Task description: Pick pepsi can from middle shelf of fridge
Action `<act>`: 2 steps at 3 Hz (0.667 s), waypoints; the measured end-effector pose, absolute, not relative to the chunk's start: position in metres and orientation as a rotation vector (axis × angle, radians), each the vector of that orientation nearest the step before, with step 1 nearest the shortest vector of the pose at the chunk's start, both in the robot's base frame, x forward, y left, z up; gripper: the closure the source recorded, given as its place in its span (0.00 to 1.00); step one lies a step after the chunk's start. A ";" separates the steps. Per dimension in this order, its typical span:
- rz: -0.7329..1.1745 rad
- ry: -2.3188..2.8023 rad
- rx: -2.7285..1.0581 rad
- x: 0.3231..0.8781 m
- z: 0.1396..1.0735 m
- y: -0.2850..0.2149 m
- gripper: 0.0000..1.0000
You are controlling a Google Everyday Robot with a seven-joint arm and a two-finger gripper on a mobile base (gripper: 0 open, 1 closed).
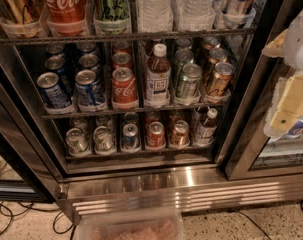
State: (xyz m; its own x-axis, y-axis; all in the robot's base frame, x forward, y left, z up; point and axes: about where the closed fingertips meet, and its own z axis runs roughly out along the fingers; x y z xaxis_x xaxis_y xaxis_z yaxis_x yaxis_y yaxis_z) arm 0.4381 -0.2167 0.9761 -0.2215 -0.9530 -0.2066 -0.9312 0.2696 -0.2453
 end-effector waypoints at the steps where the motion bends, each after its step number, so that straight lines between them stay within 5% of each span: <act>1: -0.098 2.232 -1.725 0.438 0.976 -0.217 0.00; 2: -0.061 2.189 -1.699 0.429 0.970 -0.197 0.00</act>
Offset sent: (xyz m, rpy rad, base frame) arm -0.0264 0.0567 -0.0214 0.1464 -0.0562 0.0290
